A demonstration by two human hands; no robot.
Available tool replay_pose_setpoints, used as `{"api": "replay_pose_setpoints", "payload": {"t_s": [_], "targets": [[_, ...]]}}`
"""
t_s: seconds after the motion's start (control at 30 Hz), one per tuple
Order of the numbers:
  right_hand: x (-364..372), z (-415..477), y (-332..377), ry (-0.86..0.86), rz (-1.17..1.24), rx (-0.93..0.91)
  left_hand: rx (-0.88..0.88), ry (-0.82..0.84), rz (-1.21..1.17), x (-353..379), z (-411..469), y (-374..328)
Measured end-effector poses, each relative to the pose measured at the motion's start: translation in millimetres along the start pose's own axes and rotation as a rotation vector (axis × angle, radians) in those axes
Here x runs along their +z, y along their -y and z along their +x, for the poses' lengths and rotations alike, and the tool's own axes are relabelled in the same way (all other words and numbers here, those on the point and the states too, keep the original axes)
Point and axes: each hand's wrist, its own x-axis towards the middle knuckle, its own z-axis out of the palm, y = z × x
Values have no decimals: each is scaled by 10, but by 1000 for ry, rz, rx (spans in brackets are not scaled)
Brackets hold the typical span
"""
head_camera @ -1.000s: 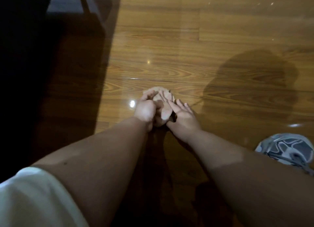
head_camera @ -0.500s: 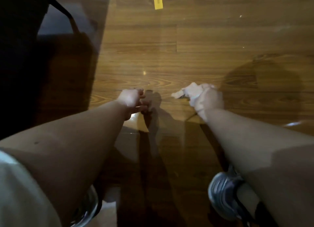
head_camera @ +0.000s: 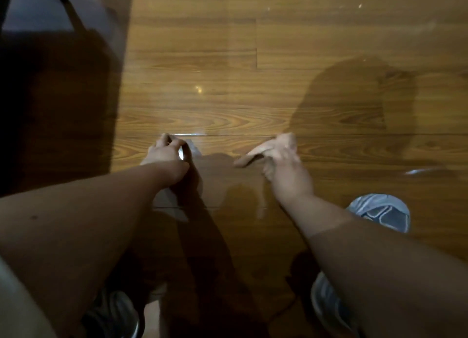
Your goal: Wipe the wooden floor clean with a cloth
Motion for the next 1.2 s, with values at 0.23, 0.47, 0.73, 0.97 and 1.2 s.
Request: {"api": "replay_pose_setpoints", "payload": {"t_s": [0.23, 0.47, 0.73, 0.97, 1.2], "targets": [[-302, 361, -616, -48, 9, 713, 82, -31, 48, -53, 242, 84], [240, 121, 312, 129, -91, -199, 65, -90, 59, 13, 366, 44], [-633, 632, -1002, -203, 161, 833, 56, 23, 149, -67, 617, -93], [125, 681, 431, -53, 83, 133, 15, 135, 72, -278, 762, -188], [-303, 1015, -545, -165, -26, 83, -23, 84, -15, -329, 925, -293]]}}
